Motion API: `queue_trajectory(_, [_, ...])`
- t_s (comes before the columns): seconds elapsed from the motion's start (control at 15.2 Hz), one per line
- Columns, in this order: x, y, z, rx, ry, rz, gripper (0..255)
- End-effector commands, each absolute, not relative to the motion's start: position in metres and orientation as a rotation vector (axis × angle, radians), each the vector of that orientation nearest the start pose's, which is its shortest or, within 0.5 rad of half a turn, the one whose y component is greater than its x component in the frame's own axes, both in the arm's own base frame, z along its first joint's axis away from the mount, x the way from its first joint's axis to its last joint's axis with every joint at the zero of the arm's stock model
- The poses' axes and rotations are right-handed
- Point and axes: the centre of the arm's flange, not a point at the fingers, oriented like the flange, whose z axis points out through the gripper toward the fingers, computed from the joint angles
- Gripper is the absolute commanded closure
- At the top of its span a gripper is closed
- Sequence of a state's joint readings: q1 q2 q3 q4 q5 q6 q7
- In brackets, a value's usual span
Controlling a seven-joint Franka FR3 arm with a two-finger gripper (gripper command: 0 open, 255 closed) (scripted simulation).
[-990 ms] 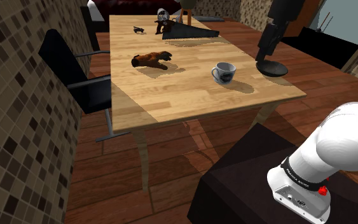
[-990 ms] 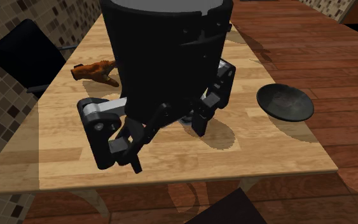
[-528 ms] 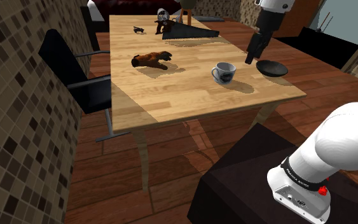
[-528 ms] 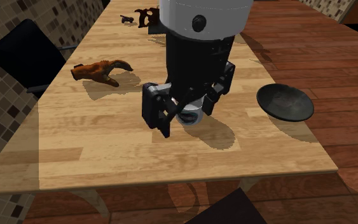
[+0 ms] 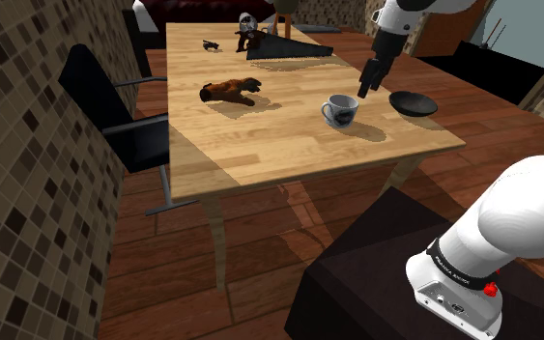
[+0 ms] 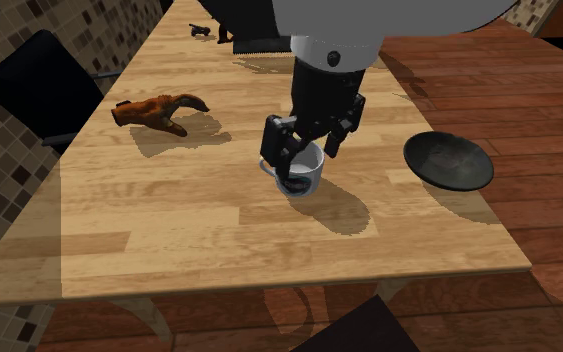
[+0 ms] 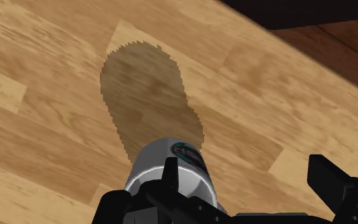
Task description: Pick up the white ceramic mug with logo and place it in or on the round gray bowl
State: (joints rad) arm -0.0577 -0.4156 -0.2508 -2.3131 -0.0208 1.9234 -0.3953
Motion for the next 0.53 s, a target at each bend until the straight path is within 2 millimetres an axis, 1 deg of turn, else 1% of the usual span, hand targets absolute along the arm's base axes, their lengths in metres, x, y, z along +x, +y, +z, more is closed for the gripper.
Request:
queue_trajectory(0.0, [0.424, -0.159, 0.486, -3.064, -0.177, -0.078, 0])
queue_trajectory(0.46, [0.479, -0.218, 0.444, -3.055, -0.186, -0.124, 0])
